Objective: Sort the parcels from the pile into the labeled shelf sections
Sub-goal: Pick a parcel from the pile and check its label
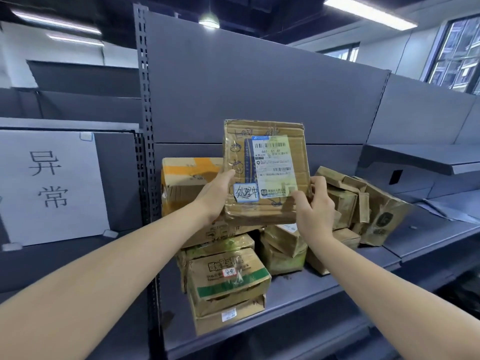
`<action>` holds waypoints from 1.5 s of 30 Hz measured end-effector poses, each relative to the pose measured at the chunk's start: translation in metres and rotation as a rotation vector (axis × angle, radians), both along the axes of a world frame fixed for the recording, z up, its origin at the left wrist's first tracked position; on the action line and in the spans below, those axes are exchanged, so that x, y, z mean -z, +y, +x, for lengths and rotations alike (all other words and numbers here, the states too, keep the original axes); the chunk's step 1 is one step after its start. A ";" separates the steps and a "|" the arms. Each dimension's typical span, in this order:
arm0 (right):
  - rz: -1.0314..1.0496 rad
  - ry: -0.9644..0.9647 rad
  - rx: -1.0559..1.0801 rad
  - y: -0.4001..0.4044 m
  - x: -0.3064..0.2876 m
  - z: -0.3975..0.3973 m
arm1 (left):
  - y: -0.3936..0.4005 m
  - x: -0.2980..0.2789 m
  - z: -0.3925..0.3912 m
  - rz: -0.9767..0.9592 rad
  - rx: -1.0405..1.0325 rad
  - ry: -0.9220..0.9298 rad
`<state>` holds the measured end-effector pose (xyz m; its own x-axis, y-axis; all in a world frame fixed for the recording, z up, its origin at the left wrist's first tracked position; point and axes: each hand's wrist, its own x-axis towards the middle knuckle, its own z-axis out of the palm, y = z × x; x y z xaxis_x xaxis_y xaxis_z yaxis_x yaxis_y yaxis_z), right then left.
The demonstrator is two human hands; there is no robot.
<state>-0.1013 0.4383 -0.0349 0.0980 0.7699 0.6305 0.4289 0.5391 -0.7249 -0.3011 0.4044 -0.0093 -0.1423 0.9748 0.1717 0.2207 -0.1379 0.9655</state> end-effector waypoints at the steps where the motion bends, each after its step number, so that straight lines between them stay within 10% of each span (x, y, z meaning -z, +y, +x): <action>1: 0.004 0.002 0.000 -0.002 0.001 -0.002 | -0.003 0.001 -0.003 0.003 -0.003 0.009; 33: -0.184 -0.103 -0.124 -0.252 0.065 -0.137 | -0.243 0.088 -0.154 -0.243 -0.072 -0.122; 45: -0.463 -0.194 -0.372 -0.321 0.120 -0.173 | -0.330 0.150 -0.196 -0.434 -0.408 -0.071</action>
<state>-0.2746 0.1175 -0.1552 -0.3121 0.9283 0.2022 0.4199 0.3257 -0.8471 -0.4970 0.0739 -0.1589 -0.5162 0.8181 -0.2533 0.1057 0.3544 0.9291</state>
